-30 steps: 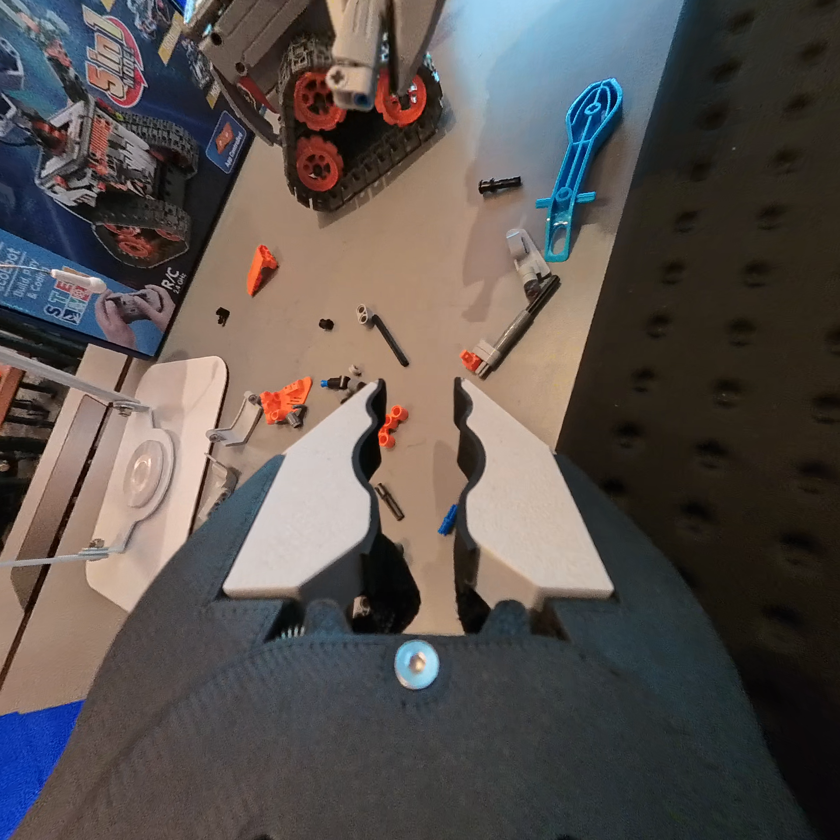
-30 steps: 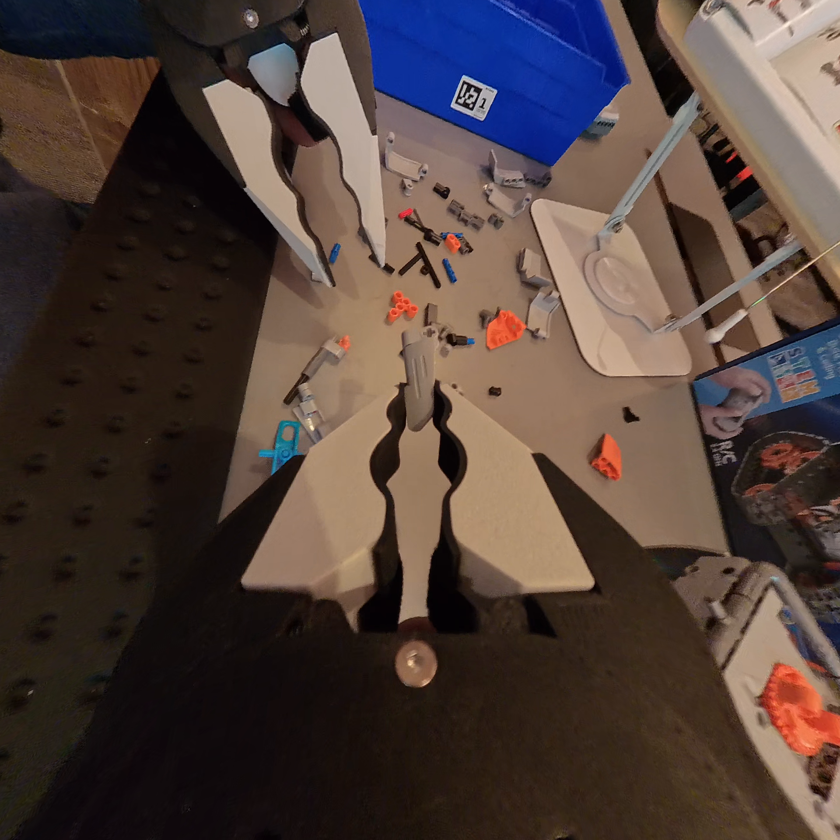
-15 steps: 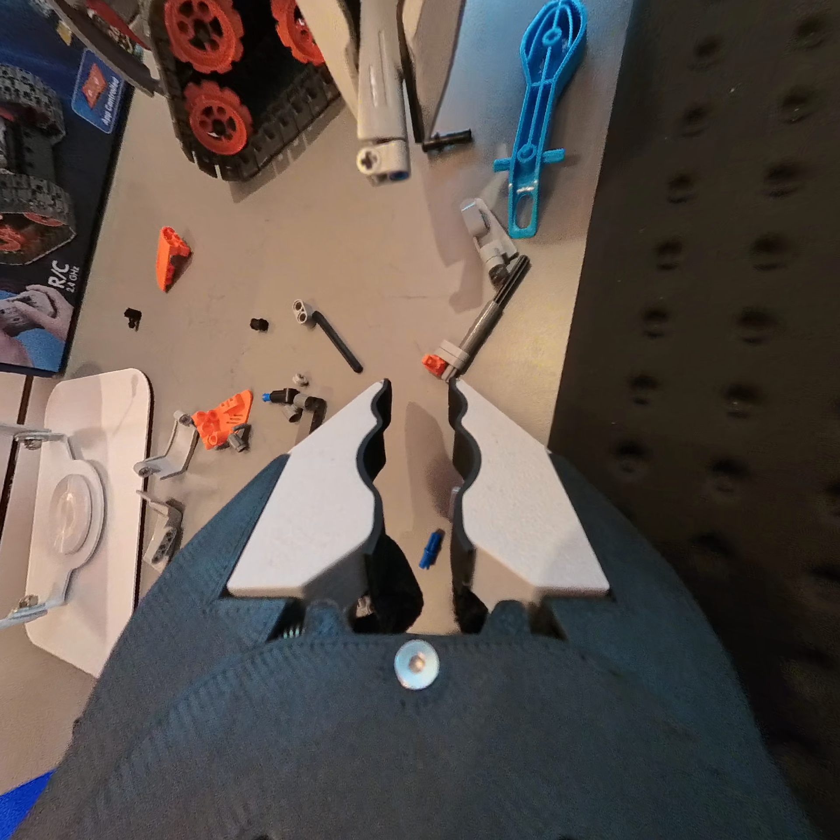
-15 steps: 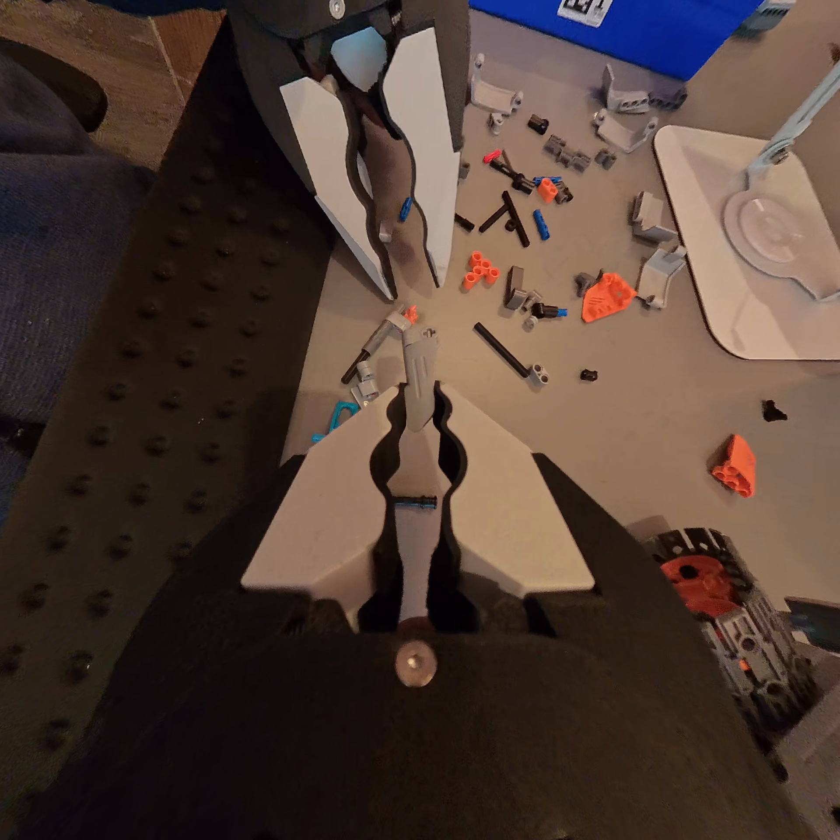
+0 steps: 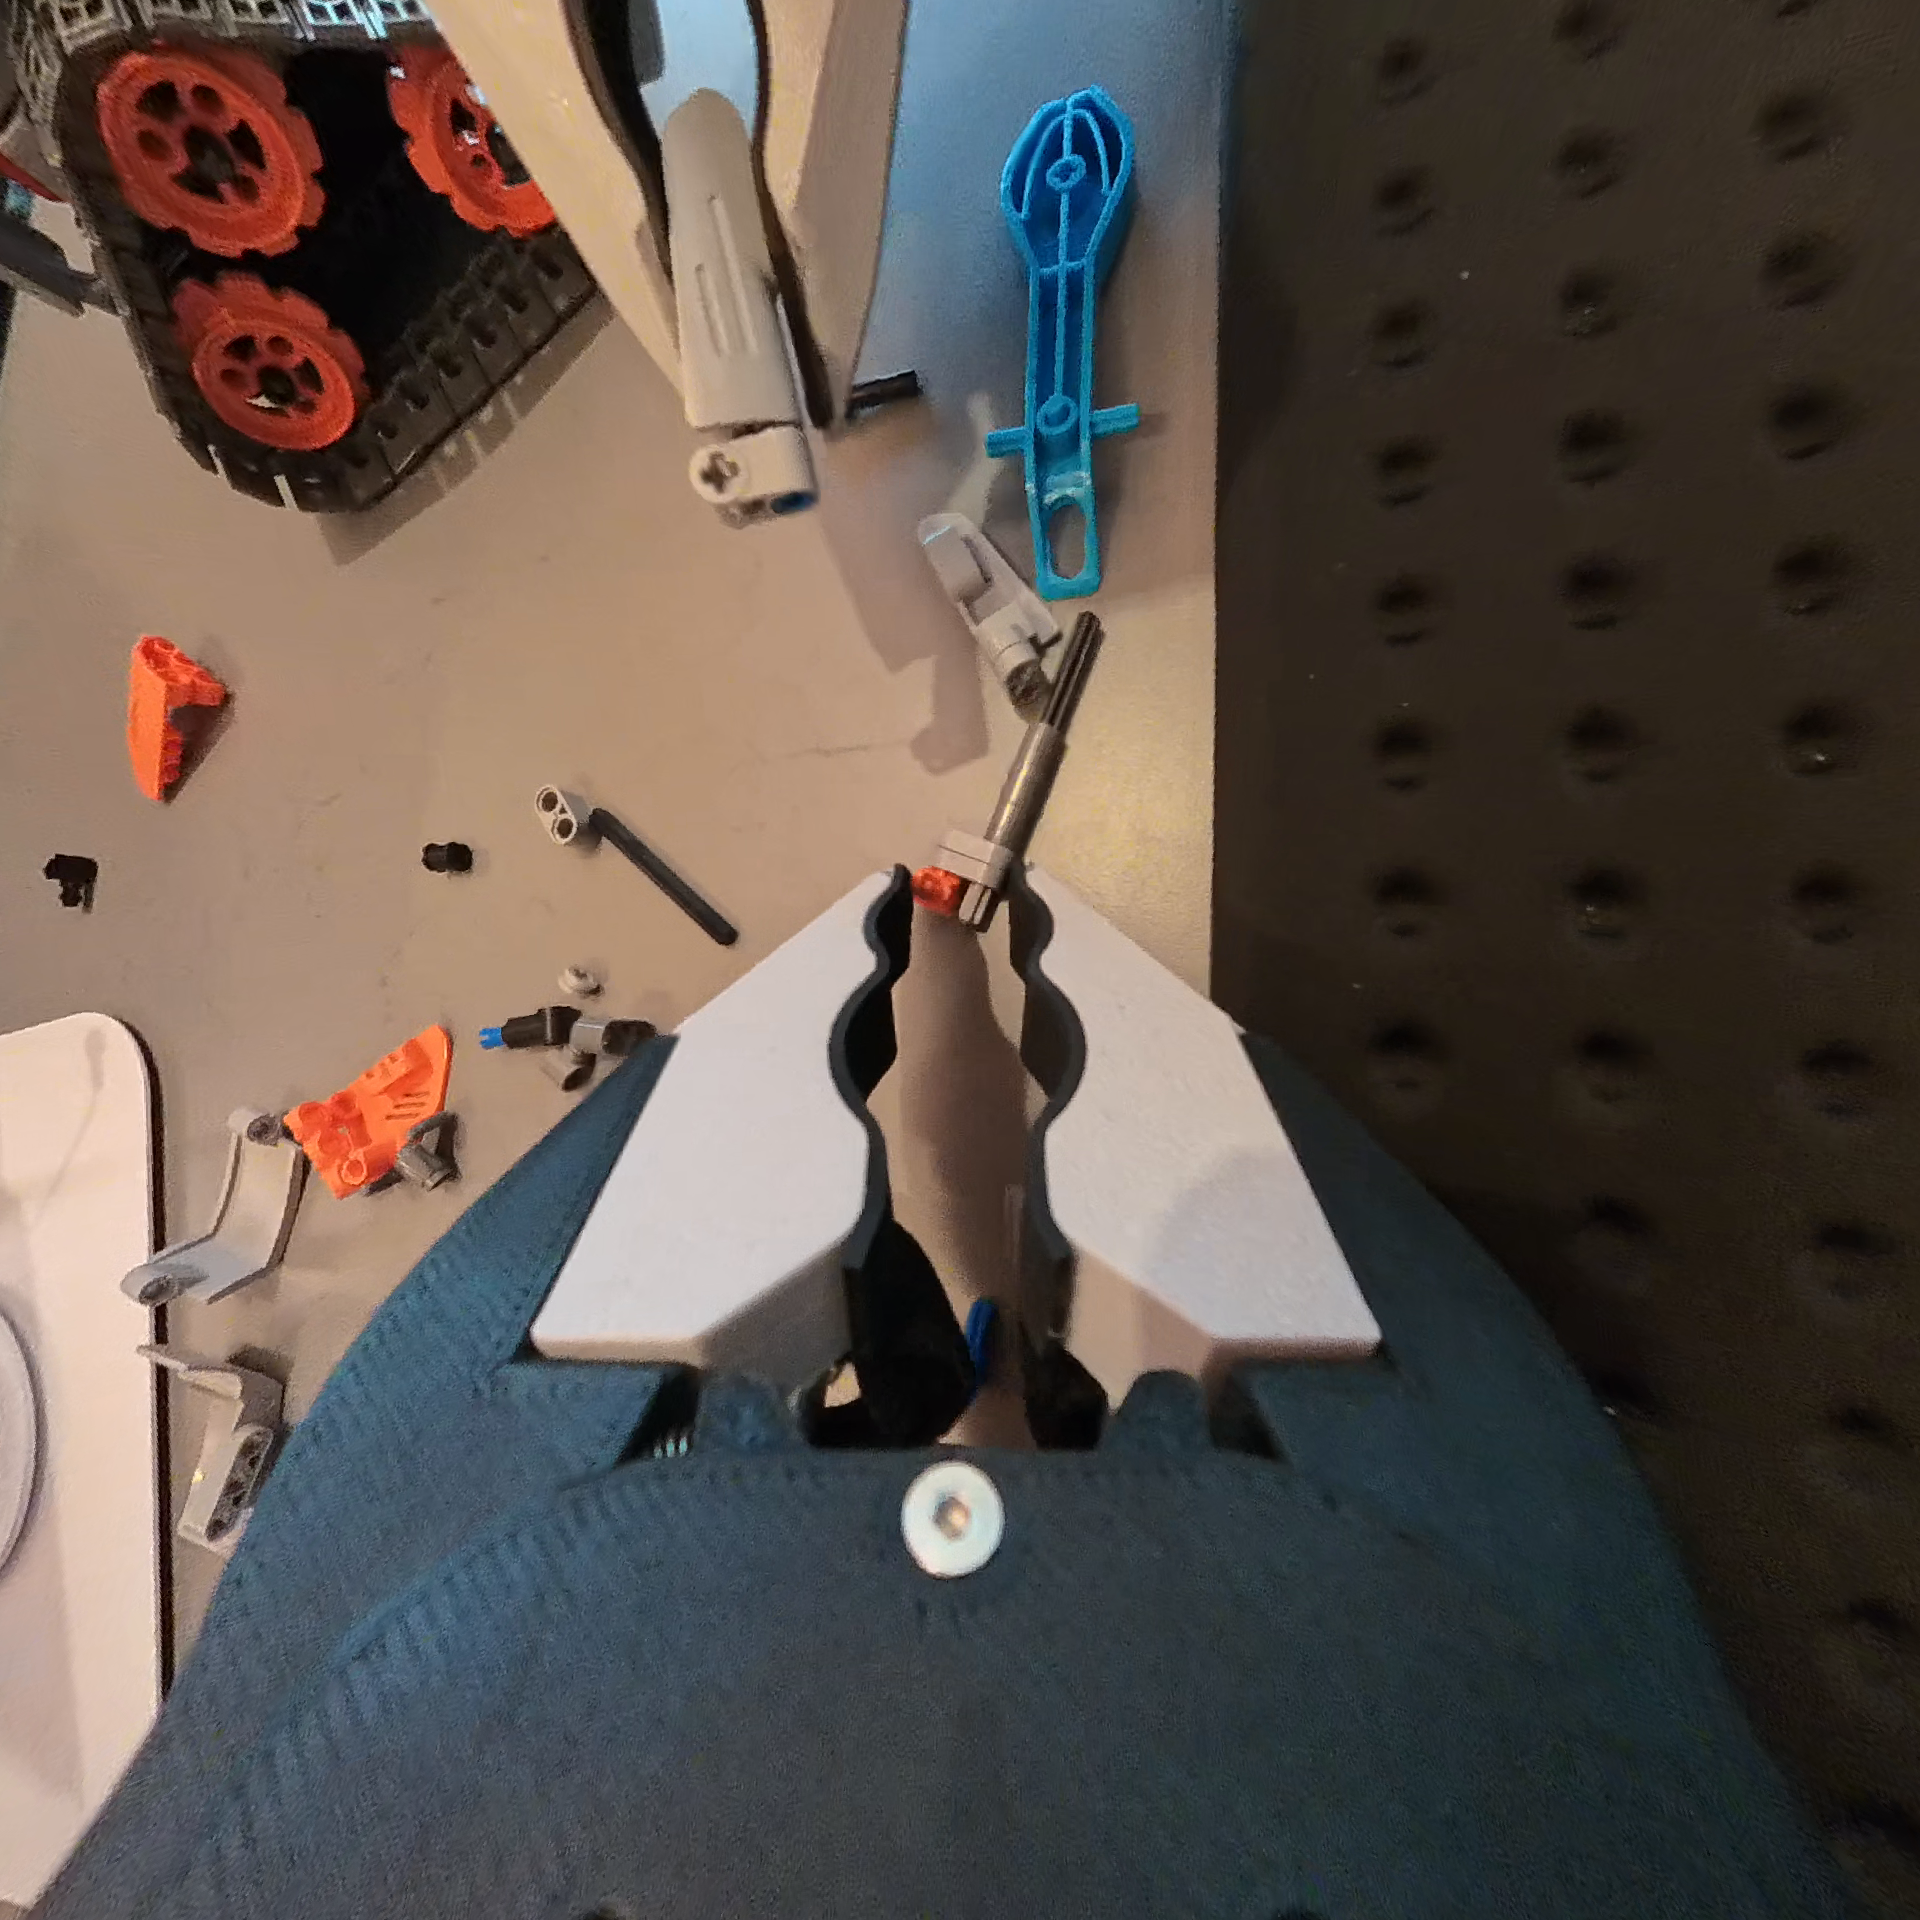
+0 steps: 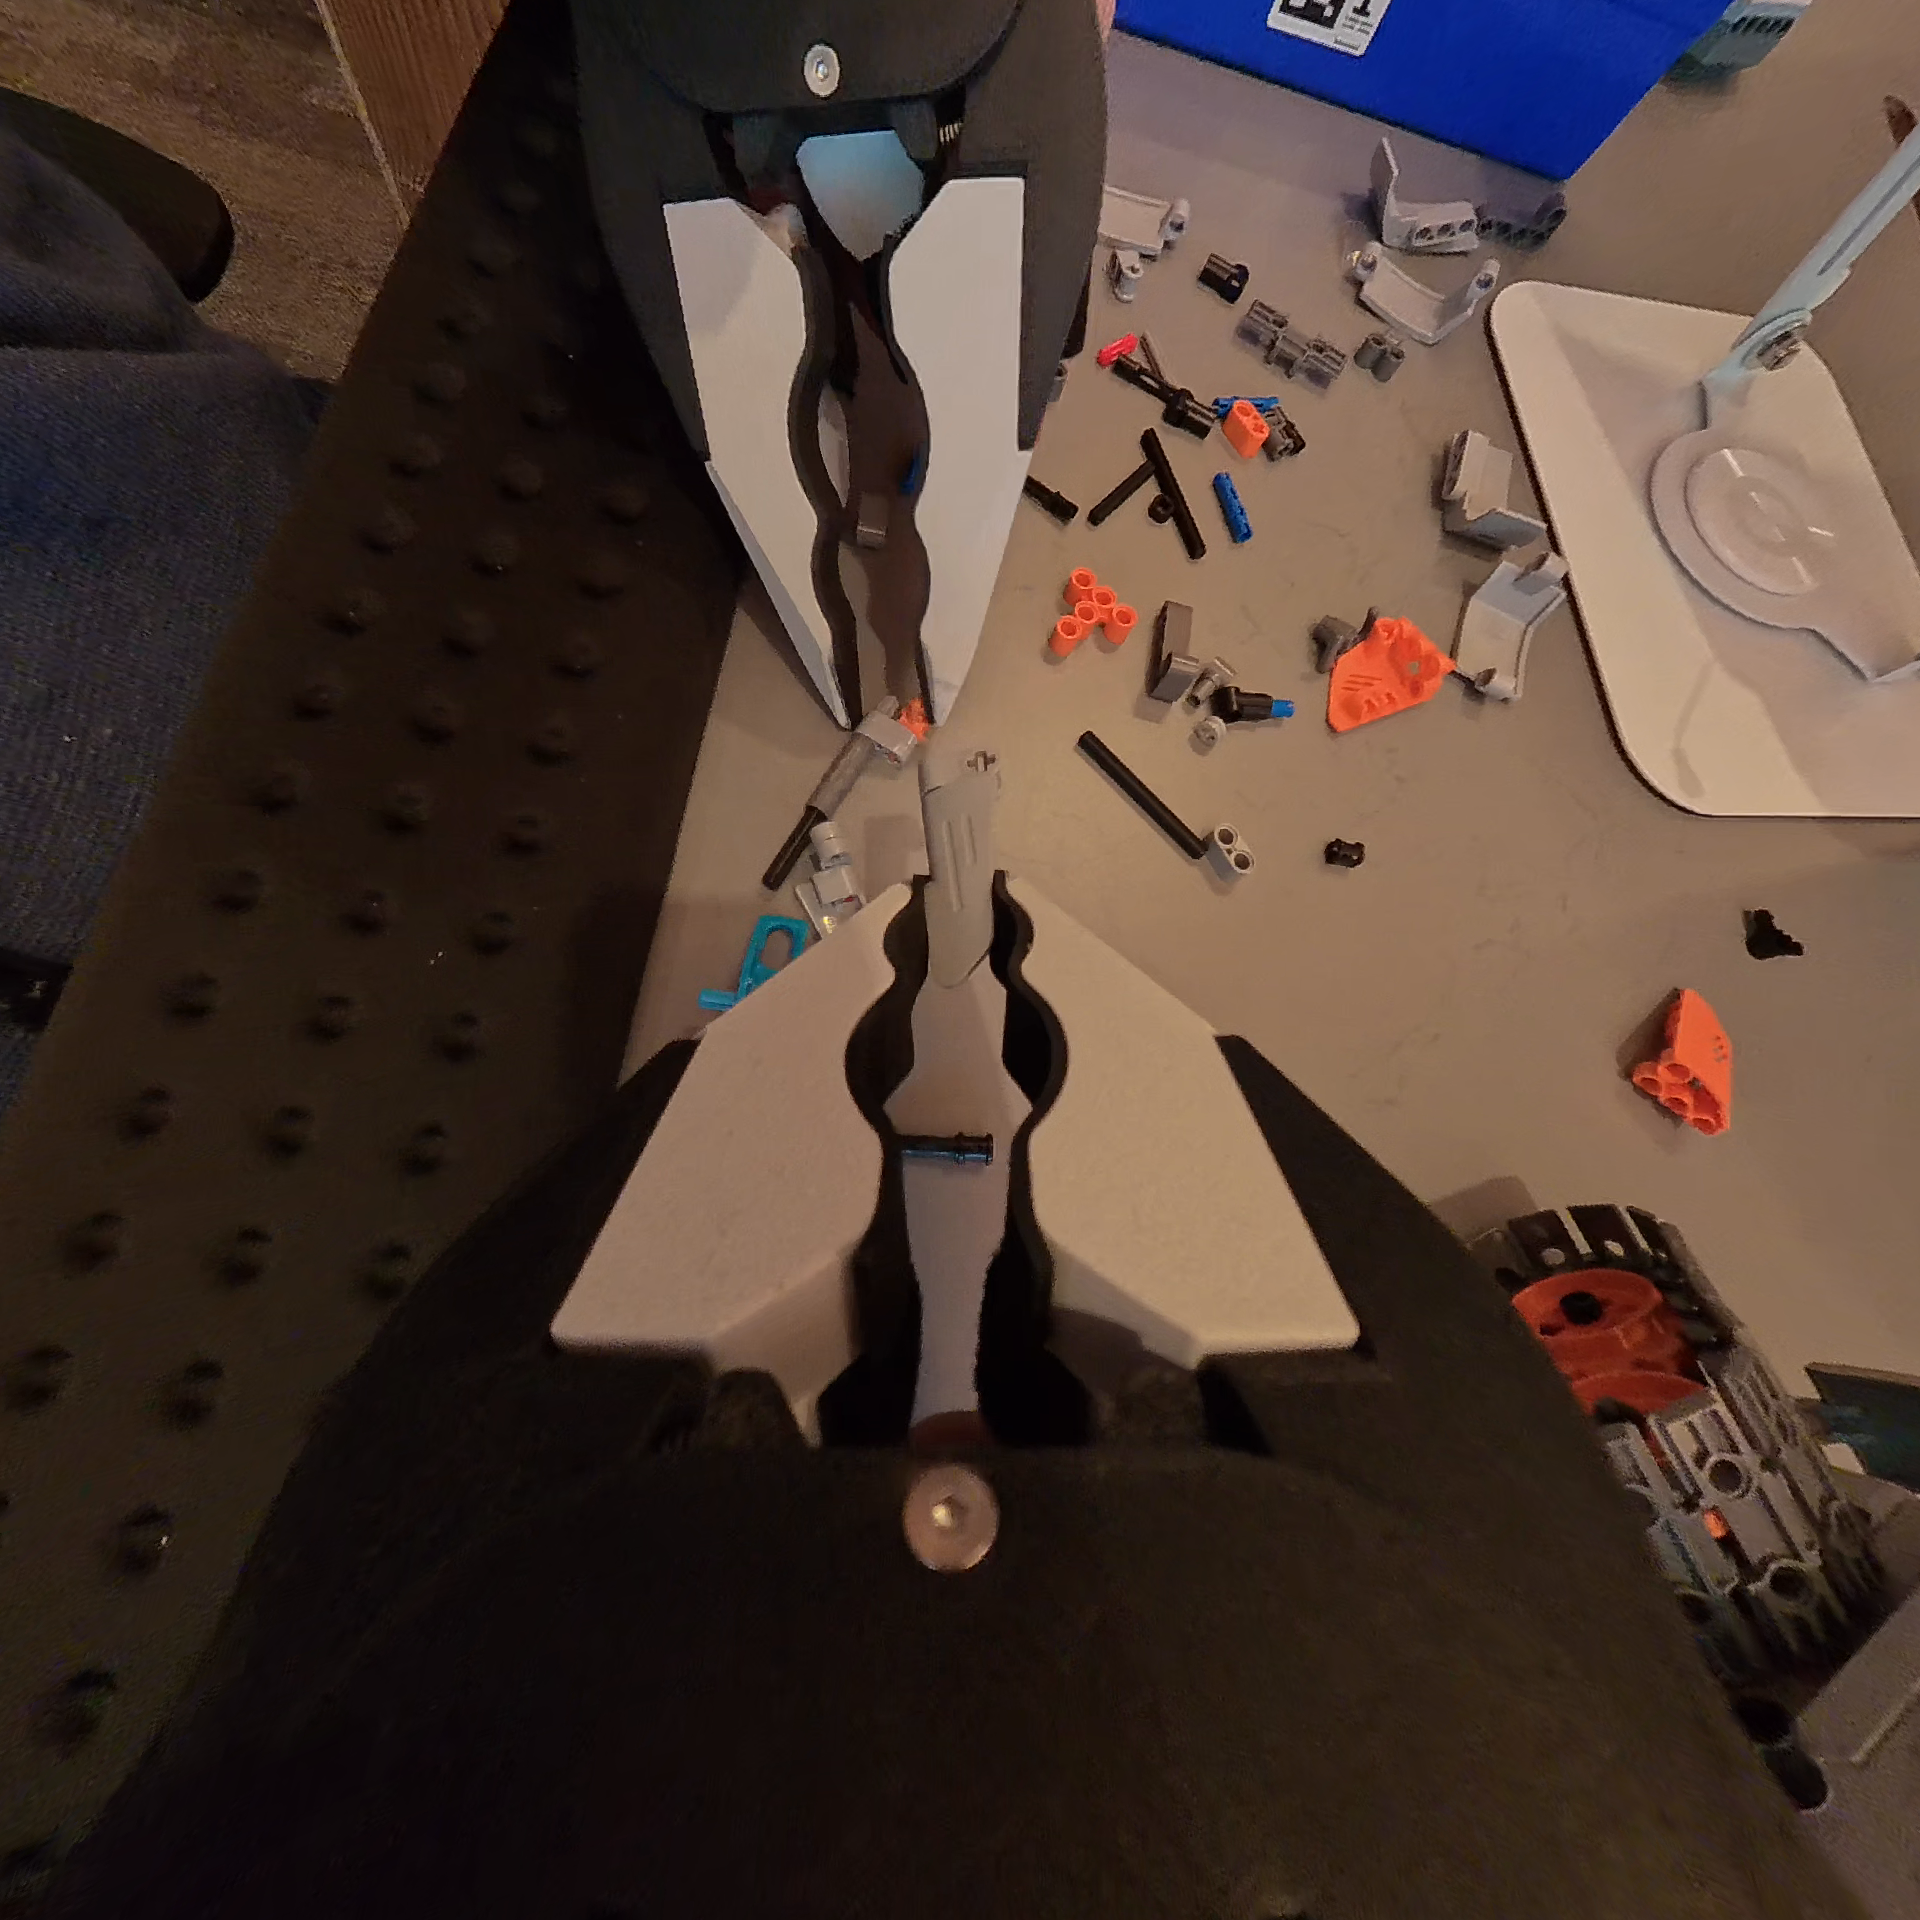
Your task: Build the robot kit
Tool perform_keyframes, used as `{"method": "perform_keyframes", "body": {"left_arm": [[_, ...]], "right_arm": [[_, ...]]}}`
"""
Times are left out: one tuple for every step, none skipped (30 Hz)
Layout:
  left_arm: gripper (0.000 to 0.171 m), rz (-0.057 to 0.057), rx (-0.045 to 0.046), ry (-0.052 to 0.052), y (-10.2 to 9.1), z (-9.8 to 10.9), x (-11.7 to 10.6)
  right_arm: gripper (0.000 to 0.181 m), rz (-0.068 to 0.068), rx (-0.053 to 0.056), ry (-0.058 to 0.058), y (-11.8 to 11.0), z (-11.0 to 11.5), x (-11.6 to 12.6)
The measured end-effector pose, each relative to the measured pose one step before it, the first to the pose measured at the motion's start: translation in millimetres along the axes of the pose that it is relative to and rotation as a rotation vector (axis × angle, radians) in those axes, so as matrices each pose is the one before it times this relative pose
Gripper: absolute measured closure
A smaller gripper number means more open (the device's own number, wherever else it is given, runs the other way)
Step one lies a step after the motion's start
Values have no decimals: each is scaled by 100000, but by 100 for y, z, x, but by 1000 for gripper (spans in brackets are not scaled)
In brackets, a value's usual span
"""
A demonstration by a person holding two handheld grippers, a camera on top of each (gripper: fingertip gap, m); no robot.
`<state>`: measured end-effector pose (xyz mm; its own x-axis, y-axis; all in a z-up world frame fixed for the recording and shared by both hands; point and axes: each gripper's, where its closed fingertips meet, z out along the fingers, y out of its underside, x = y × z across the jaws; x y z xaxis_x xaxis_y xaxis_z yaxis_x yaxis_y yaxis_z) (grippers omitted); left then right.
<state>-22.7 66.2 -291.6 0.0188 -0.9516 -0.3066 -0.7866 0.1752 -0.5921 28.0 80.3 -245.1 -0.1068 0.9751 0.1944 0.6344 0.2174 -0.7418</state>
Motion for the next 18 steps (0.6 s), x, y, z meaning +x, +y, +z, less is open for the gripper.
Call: {"method": "perform_keyframes", "body": {"left_arm": [[155, -337, -138, -115, 92, -98, 82], [156, -707, -538, -129, 159, -159, 67], [156, -422, -918, -493, 252, -219, 35], [156, -38, -1153, -1215, 332, -246, -26], [156, -399, -1576, -1905, 409, -270, -146], [156, -1113, -1349, -1401, 410, -271, -94], [156, -1656, -1021, -1204, 360, -231, -83], [156, -1723, -1392, -2631, 405, -179, -299], [156, -1779, -1307, -2793, 346, -119, -298], [156, -2309, -457, -1304, 142, -93, -38], [156, -3079, 194, -544, -43, -22, 124], [156, -2572, 460, -1061, -118, 49, 113], [156, -1064, 144, -1813, -115, 69, 34], [156, -180, -772, -2501, -21, 53, -151], [156, -763, -1289, -2324, -12, 107, -234], [156, -416, 39, -218, -239, 167, 58], [155, -418, 544, 703, -319, 189, 148], [155, -873, -207, -101, -192, 180, -80]], "right_arm": [[173, 151, 212, 155, 1, -56, 48], [173, 100, -44, 181, 46, -40, 52], [173, 71, -37, 26, 55, -32, 40], [173, 87, 166, 101, 16, -39, 43], [173, 133, 228, 175, -5, -33, 63], [173, 100, 206, 54, -26, -26, 33], [173, 59, 236, -69, -52, -16, 13], [173, 75, 202, 82, -67, 5, 35], [173, 48, 104, 114, -68, 13, 34], [173, 9, 41, -16, -51, 15, 16], [173, -46, 63, 153, -70, 18, 37], [173, 27, 147, 236, -95, 12, 57], [173, 208, 322, -43, -116, 11, 26], [173, 193, 432, -234, -150, 29, 14], [173, 126, 385, -155, -148, 48, 29], [173, 212, 272, -97, -154, 58, 56], [173, 242, 177, -43, -152, 82, 62], [173, 192, 200, -56, -161, 82, 34]]}}
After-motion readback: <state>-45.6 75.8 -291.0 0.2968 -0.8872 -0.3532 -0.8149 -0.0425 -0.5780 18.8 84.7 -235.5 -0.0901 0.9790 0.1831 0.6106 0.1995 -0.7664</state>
